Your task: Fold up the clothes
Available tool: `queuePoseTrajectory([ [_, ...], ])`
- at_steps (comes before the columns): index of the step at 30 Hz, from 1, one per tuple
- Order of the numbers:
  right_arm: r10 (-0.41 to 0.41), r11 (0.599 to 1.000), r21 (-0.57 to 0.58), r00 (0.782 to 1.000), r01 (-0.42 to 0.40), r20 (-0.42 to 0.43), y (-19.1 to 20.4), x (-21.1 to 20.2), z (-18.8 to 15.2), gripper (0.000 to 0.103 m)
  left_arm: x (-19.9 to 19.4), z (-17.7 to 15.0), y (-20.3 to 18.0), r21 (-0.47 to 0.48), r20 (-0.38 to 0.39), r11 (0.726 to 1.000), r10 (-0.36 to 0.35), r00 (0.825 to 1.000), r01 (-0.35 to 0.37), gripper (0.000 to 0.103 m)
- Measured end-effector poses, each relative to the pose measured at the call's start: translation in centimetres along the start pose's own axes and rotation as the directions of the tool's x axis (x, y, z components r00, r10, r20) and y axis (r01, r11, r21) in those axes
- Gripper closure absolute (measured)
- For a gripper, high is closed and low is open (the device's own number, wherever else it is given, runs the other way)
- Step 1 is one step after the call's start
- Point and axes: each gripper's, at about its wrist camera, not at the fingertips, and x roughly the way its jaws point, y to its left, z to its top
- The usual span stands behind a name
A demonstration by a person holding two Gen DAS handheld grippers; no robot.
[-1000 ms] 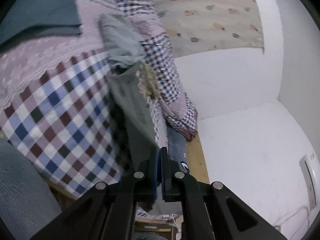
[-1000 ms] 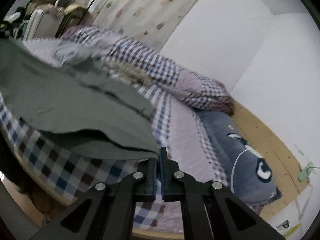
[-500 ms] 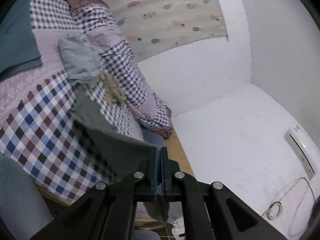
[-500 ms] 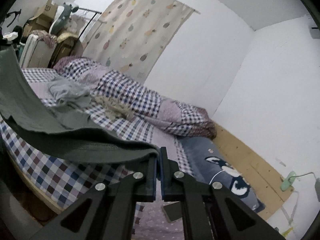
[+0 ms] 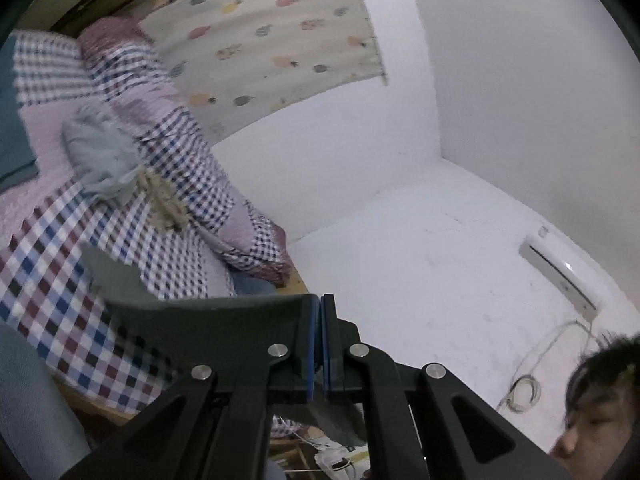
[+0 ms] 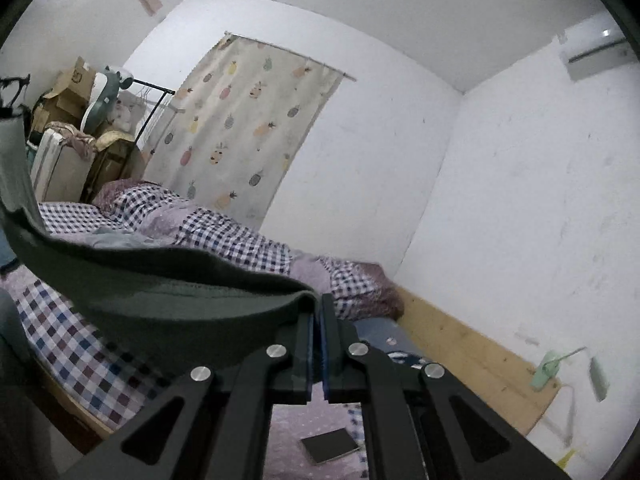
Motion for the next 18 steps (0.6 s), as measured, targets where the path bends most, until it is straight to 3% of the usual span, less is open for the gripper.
queuePoseTrajectory([
  [2, 0.02, 0.999, -0.026, 1.0, -0.02, -0.013, 0.0, -0.1, -0.1, 0.102, 0.2, 0.0, 0.6, -0.01, -0.008, 1.0, 0.027, 1.0, -0.027, 0.102],
  [6, 0.073, 0.993, -0.083, 0.99, -0.083, -0.119, 1.3, 1.7, -2.4, 0.102, 1.0, -0.1, 3.8, -0.098, -0.032, 0.991, 0.091, 0.995, -0.094, 0.102],
  [12, 0.122, 0.987, -0.078, 0.966, -0.143, -0.226, 2.5, 4.8, -5.3, 0.102, 2.8, -0.4, 7.8, -0.173, -0.072, 0.97, 0.16, 0.984, -0.171, 0.102],
  [18, 0.141, 0.984, -0.067, 0.95, -0.166, -0.278, 2.9, 9.0, -6.7, 0.102, 5.8, 0.5, 10.3, -0.194, -0.099, 0.955, 0.207, 0.973, -0.223, 0.102],
])
